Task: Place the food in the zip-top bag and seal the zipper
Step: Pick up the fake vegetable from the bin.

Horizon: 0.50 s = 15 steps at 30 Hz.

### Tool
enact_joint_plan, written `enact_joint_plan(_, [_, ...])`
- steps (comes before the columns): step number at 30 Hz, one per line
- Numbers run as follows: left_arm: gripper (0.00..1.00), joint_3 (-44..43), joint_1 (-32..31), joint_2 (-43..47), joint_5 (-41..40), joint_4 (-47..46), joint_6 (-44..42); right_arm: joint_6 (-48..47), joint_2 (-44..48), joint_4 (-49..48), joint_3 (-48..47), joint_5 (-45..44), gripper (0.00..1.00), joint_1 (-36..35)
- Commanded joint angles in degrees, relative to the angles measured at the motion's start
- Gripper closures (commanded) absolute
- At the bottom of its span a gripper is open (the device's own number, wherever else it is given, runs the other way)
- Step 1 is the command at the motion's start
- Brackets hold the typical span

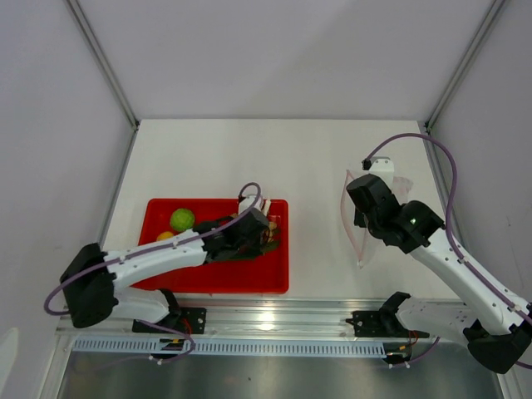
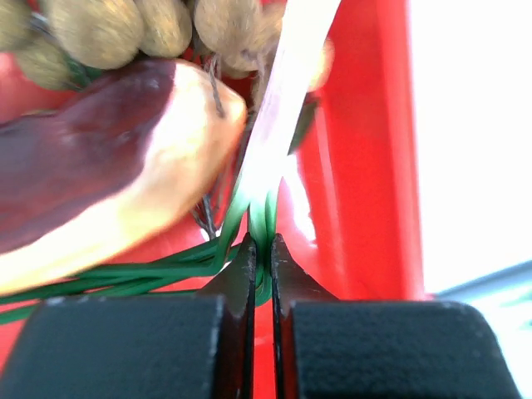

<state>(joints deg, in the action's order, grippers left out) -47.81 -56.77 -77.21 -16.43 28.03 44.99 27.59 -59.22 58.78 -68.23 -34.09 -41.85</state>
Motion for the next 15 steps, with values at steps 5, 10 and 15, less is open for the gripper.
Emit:
enact_joint_plan(5, [0.99,-3.9,-0.2,13.0,-1.1,4.5,-0.7,0.5,0.9,-1.2,0.0,-0.2,1.0,-0.3])
enact_joint_plan(10, [0.99,1.2,-0.2,23.7,4.6,-0.8,-1.0,0.8,0.9,-1.2,0.0,0.5,1.0,-0.3])
enact_joint_plan(15, [0.99,11.4,-0.2,37.7,14.3,-14.0,-1.6,0.7,1.6,-1.5,0.3,0.9,1.0,-0.3])
